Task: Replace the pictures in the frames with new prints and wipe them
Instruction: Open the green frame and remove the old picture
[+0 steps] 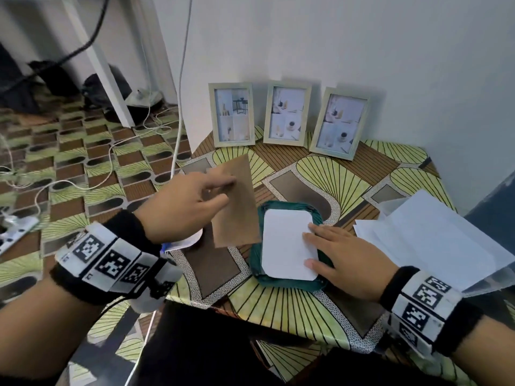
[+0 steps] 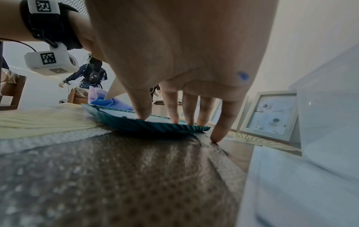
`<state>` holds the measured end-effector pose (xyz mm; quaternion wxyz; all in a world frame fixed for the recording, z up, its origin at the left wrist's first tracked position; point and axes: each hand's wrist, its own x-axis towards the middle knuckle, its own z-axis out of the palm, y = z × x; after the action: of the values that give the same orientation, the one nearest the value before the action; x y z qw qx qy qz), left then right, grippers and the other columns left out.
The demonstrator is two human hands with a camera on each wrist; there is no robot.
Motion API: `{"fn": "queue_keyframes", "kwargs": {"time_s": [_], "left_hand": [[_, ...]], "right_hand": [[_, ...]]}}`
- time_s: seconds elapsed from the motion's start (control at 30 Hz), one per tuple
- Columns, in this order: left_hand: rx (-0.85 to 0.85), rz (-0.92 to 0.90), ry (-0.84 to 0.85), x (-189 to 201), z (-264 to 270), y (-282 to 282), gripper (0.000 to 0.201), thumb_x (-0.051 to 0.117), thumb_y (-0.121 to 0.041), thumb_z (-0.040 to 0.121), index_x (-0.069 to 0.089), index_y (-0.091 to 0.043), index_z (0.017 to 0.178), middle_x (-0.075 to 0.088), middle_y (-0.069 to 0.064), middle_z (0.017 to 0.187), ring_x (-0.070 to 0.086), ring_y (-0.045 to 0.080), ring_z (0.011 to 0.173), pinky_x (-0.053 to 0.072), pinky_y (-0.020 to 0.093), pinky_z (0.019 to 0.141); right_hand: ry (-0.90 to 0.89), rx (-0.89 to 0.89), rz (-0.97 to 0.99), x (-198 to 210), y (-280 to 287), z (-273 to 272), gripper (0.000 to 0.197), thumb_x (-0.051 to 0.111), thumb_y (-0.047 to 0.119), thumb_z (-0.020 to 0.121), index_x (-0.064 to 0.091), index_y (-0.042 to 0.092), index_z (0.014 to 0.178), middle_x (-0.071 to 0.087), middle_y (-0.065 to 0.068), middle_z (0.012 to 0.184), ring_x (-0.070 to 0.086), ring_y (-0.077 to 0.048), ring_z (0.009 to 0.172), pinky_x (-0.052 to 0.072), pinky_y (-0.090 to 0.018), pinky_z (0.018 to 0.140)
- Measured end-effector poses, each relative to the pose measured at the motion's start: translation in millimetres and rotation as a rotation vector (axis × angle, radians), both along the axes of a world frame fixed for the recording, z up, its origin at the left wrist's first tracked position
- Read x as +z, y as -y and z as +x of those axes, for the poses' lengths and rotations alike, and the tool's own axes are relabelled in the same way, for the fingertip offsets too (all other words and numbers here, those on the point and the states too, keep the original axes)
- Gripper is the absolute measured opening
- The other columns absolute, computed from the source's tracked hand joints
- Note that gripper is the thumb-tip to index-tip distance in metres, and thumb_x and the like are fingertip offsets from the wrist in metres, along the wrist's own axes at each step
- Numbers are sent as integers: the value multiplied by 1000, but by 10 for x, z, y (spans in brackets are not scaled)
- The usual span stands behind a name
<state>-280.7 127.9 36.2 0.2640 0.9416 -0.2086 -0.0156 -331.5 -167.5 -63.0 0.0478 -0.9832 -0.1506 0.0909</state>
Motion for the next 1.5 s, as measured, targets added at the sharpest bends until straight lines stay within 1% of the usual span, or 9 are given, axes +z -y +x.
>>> {"fn": "queue_keyframes", "kwargs": {"time_s": [0.13, 0.43, 0.5, 0.6, 0.77, 1.0, 1.1, 1.3, 1.5], "left_hand": [[-51, 218, -23, 7, -38, -109, 43, 44, -37, 96, 56, -29, 137, 64, -7, 130, 59, 15, 116, 46, 36, 101], [-214, 593, -80, -479, 10, 188, 22, 41, -30, 95, 60, -17, 95, 64, 1, 89, 61, 22, 84, 51, 39, 81], [-244, 667, -43, -546, 21, 249, 26, 39, -34, 98, 60, -19, 103, 65, 0, 96, 63, 25, 89, 52, 37, 81], [-284, 779, 4, -627, 57, 266, 43, 30, -47, 102, 54, -24, 130, 54, -5, 140, 62, 26, 109, 51, 36, 90], [-264, 771, 54, -776, 59, 214, 51, 30, -52, 99, 42, -29, 142, 42, -9, 151, 55, 23, 121, 51, 38, 91], [-172, 732, 117, -819, 56, 281, 40, 36, -55, 93, 60, -26, 106, 63, -8, 109, 59, 18, 91, 35, 26, 60], [-154, 610, 74, -674, 104, 359, 31, 42, -49, 92, 62, -25, 88, 63, -8, 84, 59, 16, 76, 48, 28, 61], [-233, 421, 78, -513, 356, 807, 31, 51, -45, 93, 66, -29, 115, 67, -8, 106, 61, 16, 95, 54, 37, 82], [-312, 554, 53, -649, 682, 1094, 55, 57, -65, 84, 60, -27, 124, 48, -8, 97, 48, 15, 94, 41, 31, 78]], "right_hand": [[-19, -14, 3, 21, 3, -6, 64, 34, 56, 99, 19, 31, 156, 10, 11, 164, 12, -9, 150, 19, -29, 120], [-45, -67, 25, 42, 92, -103, 62, 40, 48, 101, 18, 29, 156, 7, 11, 164, 8, -8, 150, 16, -28, 120], [-45, -71, 28, 44, 100, -120, 62, 40, 48, 101, 18, 29, 156, 7, 11, 164, 8, -8, 150, 13, -26, 119], [-46, -73, 27, 51, 98, -116, 62, 40, 48, 101, 18, 28, 156, 7, 10, 165, 8, -9, 150, 13, -26, 119], [-47, -60, 16, 42, 87, -109, 62, 39, 46, 102, 17, 26, 156, 7, 7, 165, 7, -10, 151, 11, -26, 119], [-53, -59, 33, 46, 97, -106, 62, 40, 45, 101, 18, 26, 156, 8, 7, 165, 8, -11, 151, 13, -28, 120], [-53, -60, 47, 47, 99, -107, 62, 41, 45, 101, 20, 26, 156, 10, 8, 165, 8, -11, 150, 14, -28, 119], [-55, -59, 66, 57, 113, -95, 62, 45, 47, 99, 25, 26, 154, 13, 6, 164, 13, -14, 150, 18, -31, 118], [-41, -74, 93, 56, 139, -89, 63, 51, 51, 96, 32, 28, 151, 19, 8, 163, 17, -14, 148, 25, -33, 116]]}}
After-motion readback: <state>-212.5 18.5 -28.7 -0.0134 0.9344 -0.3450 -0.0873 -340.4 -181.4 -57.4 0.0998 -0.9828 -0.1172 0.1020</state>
